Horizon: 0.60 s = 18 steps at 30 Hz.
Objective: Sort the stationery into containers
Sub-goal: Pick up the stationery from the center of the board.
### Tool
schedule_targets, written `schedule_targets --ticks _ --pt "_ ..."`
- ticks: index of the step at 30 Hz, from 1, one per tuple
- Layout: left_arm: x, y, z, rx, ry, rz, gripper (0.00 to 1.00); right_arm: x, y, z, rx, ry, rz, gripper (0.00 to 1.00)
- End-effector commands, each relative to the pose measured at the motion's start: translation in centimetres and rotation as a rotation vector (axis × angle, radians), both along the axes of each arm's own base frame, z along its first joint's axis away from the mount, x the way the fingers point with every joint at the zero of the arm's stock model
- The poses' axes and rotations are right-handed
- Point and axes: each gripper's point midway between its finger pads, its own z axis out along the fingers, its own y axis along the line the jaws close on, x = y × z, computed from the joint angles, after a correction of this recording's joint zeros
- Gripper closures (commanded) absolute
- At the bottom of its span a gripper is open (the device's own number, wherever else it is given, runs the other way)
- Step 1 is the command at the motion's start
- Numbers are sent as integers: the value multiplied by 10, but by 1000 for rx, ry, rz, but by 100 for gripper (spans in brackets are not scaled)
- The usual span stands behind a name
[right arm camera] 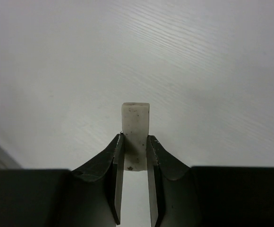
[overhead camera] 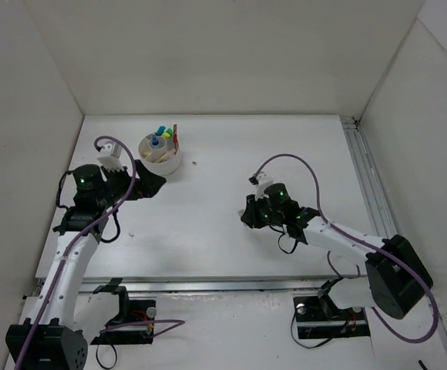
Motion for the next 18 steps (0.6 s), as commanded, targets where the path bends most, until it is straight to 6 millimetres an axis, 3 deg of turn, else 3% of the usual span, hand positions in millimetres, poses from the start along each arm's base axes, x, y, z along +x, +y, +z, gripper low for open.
schedule_targets --ticks 1,5,9,18 --pt "-5 -44 24 -91 -90 -172 0 -14 61 78 227 -282 366 100" --pt "-25 -108 10 -94 -41 -364 1 -30 81 100 249 -393 510 100" --pt "-38 -147 6 -89 -37 -484 4 -36 93 113 253 -450 553 100" --pt "-54 -182 -12 -164 25 -575 15 -45 96 146 309 -590 528 99"
